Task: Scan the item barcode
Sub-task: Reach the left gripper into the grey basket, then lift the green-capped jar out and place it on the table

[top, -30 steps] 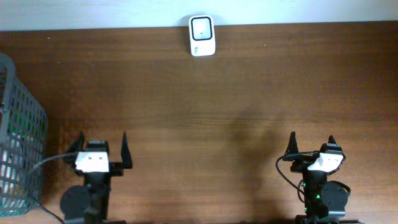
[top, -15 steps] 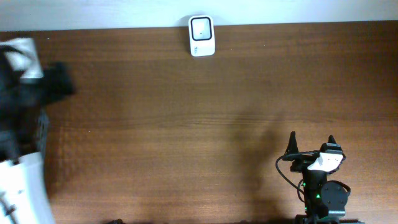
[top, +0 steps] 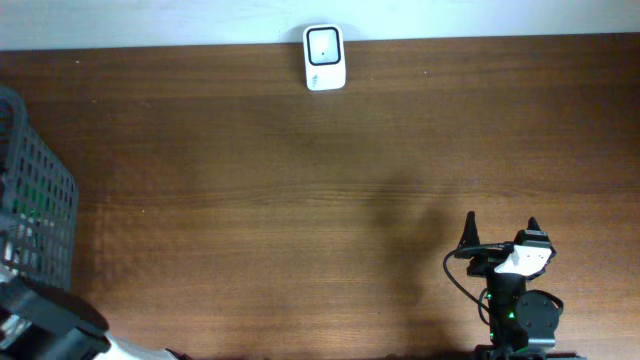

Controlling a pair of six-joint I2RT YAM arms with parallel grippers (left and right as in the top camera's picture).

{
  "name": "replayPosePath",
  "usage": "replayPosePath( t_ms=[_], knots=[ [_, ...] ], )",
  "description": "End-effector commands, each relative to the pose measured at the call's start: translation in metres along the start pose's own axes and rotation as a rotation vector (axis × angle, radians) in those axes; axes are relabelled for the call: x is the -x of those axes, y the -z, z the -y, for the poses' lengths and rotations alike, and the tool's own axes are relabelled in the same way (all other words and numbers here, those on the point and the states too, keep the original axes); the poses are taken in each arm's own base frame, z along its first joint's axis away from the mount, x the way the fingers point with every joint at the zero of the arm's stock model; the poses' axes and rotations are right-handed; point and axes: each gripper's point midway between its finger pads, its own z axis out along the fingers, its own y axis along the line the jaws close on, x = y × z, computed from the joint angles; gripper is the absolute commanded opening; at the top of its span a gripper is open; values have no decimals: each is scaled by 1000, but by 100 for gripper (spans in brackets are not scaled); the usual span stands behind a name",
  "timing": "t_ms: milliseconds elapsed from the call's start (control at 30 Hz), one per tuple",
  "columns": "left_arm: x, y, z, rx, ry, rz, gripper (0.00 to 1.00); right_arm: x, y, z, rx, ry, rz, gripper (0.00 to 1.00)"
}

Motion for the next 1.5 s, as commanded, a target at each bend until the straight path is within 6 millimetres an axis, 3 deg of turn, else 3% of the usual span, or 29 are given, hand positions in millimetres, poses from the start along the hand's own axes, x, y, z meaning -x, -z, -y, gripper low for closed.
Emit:
replayPosePath(
  t_ms=[0, 133, 233, 367, 433, 567, 633, 733, 867, 967, 1033, 1100, 1133, 1200, 1233, 1333, 1467],
  knots=[
    [-24, -42, 21, -125, -157, -114, 87, -2, 0, 1, -6, 3, -2, 98],
    [-44, -76, 33, -215, -218, -189, 87, -2, 0, 1, -6, 3, -2, 98],
    [-53, -88, 47, -314, -265, -210, 88, -2, 0, 1, -6, 3, -2, 98],
    [-71, -112, 47, -332, -257, -275, 90, -2, 0, 1, -6, 3, -2, 98],
    [-75, -114, 48, -334, -255, -292, 88, -2, 0, 1, -6, 3, -2, 98],
    [-87, -110, 46, -323, -207, -350, 76, -2, 0, 1, -6, 3, -2, 98],
    [-84, -109, 46, -315, -165, -350, 62, -2, 0, 1, -6, 3, -2, 98],
    [-67, -95, 44, -292, -162, -330, 51, -2, 0, 1, -6, 3, -2, 98],
    [-5, -40, 43, -240, -76, -219, 45, -2, 0, 1, -6, 3, -2, 98],
    [39, 23, 41, -207, 9, -99, 40, -2, 0, 1, -6, 3, -2, 98],
    [73, 91, 67, -293, -26, 68, 38, -2, 0, 1, -6, 3, -2, 98],
    [88, 172, 103, -373, -98, 254, 36, -2, 0, 1, -6, 3, -2, 98],
    [84, 222, 129, -429, -161, 363, 37, -2, 0, 1, -6, 3, -2, 98],
    [66, 272, 165, -515, -239, 434, 37, -2, 0, 1, -6, 3, -2, 98],
    [46, 299, 199, -598, -311, 449, 38, -2, 0, 1, -6, 3, -2, 98],
    [-7, 319, 264, -739, -455, 363, 37, -2, 0, 1, -6, 3, -2, 98],
    [-99, 294, 341, -778, -678, 92, 37, -2, 0, 1, -6, 3, -2, 98]
  ],
)
